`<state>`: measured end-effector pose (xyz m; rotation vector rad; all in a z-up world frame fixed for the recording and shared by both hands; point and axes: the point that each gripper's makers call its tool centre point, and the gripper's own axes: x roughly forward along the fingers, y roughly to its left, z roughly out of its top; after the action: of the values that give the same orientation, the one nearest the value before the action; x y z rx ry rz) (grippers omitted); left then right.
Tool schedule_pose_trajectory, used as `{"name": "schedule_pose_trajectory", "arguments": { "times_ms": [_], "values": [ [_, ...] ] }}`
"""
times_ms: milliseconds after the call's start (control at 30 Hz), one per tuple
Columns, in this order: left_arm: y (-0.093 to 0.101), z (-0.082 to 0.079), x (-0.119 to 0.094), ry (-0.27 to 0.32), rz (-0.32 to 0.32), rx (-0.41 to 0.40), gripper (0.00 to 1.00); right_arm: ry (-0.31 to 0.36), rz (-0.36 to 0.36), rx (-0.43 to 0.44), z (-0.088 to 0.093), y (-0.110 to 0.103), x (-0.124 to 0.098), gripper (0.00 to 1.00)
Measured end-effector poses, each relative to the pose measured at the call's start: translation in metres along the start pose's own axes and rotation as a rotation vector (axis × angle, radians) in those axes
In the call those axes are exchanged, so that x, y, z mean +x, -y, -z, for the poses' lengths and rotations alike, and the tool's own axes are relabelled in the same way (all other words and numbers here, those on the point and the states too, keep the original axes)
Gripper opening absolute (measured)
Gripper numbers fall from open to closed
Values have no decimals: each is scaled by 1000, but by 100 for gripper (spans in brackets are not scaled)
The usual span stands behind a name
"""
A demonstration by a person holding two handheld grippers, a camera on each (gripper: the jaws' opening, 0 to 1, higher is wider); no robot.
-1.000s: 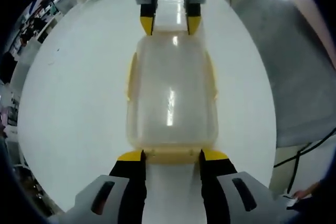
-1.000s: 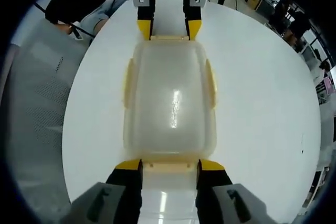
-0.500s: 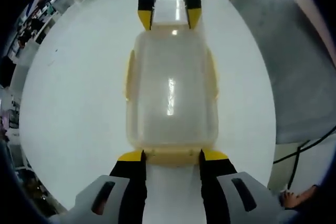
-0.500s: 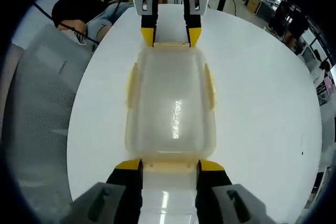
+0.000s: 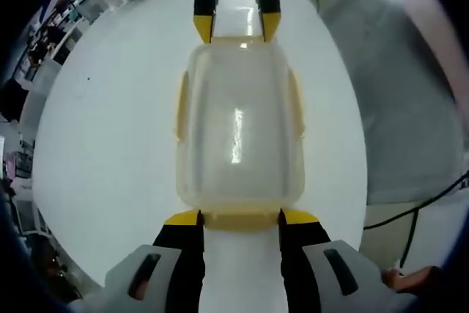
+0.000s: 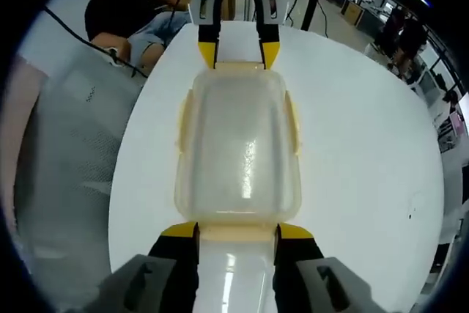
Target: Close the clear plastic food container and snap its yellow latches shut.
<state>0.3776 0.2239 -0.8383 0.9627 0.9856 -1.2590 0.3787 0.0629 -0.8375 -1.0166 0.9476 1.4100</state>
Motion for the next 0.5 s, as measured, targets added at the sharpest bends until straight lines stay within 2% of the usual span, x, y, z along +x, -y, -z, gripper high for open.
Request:
{"name": "schedule_pose_trajectory", "arguments": {
  "times_ms": [200,500],
  "values": [
    [4,-12,-6,19,5,-7,37,2,14,-7,7,-4,-9,37],
    [8,-30,-15,17,2,-6,37,-6,9,-18,18,-7,-21,37]
  ]
}}
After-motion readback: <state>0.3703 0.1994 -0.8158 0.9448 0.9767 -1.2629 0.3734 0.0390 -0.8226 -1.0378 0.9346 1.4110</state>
